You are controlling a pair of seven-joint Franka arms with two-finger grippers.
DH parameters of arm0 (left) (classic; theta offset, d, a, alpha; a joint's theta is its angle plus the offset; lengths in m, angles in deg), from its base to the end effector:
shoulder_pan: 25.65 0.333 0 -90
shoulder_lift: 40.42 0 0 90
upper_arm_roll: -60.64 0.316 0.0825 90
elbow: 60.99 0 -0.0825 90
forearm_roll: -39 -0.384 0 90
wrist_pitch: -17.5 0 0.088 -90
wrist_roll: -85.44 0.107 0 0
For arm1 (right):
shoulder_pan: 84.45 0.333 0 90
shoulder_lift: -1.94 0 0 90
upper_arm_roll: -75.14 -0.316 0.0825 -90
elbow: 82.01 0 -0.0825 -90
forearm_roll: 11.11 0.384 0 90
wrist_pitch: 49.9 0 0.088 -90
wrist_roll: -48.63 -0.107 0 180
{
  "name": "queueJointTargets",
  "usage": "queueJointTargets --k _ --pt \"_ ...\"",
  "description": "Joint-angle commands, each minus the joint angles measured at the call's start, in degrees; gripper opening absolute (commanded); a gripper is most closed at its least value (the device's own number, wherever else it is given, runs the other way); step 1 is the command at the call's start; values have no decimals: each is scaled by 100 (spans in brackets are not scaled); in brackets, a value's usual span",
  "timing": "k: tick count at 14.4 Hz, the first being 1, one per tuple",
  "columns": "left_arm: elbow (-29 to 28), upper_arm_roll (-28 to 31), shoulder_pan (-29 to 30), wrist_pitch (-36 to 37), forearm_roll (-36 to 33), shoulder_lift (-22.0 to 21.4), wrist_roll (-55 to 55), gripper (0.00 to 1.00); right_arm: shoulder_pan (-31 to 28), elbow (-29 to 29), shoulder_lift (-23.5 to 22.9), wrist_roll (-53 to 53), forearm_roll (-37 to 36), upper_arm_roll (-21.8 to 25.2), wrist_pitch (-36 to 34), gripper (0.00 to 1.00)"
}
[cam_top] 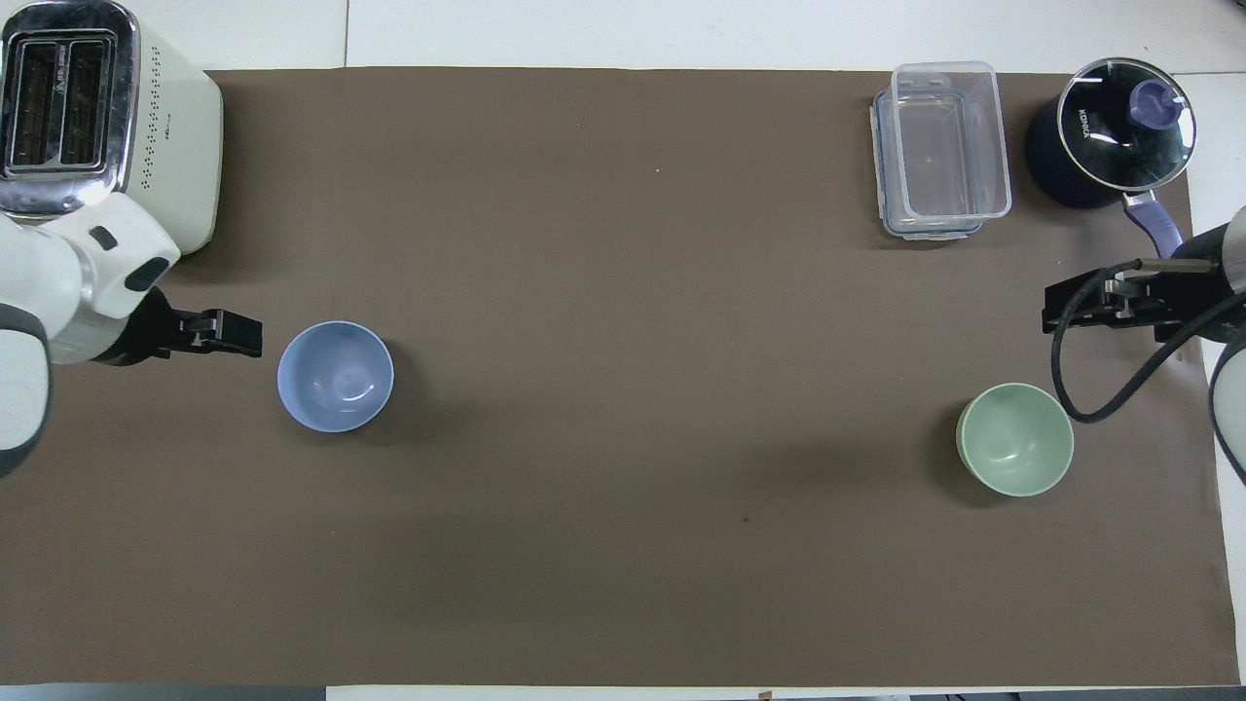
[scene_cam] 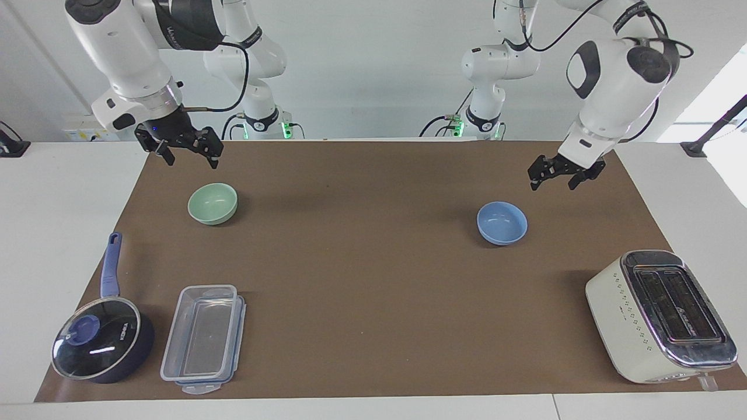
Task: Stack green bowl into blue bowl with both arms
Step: 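Reach the left gripper to the rim of the blue bowl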
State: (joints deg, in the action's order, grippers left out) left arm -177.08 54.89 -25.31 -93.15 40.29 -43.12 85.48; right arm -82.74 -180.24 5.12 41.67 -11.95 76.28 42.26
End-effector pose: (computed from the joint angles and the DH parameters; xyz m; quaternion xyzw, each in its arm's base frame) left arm 0.5330 -0.0526 0.4646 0.9987 -0.0432 -0.0244 0.0069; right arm 0.5371 0.0036 0.5902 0.9981 -0.0552 -0.0247 0.0084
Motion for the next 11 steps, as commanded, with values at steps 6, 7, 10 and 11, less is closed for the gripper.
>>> queueJointTargets --k 6,7,10,11 --pt "-1160 4 -87 -1555 -121 376 357 87 -724 -2656 948 854 40 -26 2349 100" --pt "-1257 4 -87 -1679 -121 376 357 84 -829 -2806 939 950 40 -26 2394 100" --pt "-1337 4 -122 -1776 -121 454 383 74 -1137 -3341 834 1371 40 -26 3060 100" --pt "-1337 4 -131 -1794 -129 507 383 73 -1260 -3508 764 1512 40 -26 3315 100"
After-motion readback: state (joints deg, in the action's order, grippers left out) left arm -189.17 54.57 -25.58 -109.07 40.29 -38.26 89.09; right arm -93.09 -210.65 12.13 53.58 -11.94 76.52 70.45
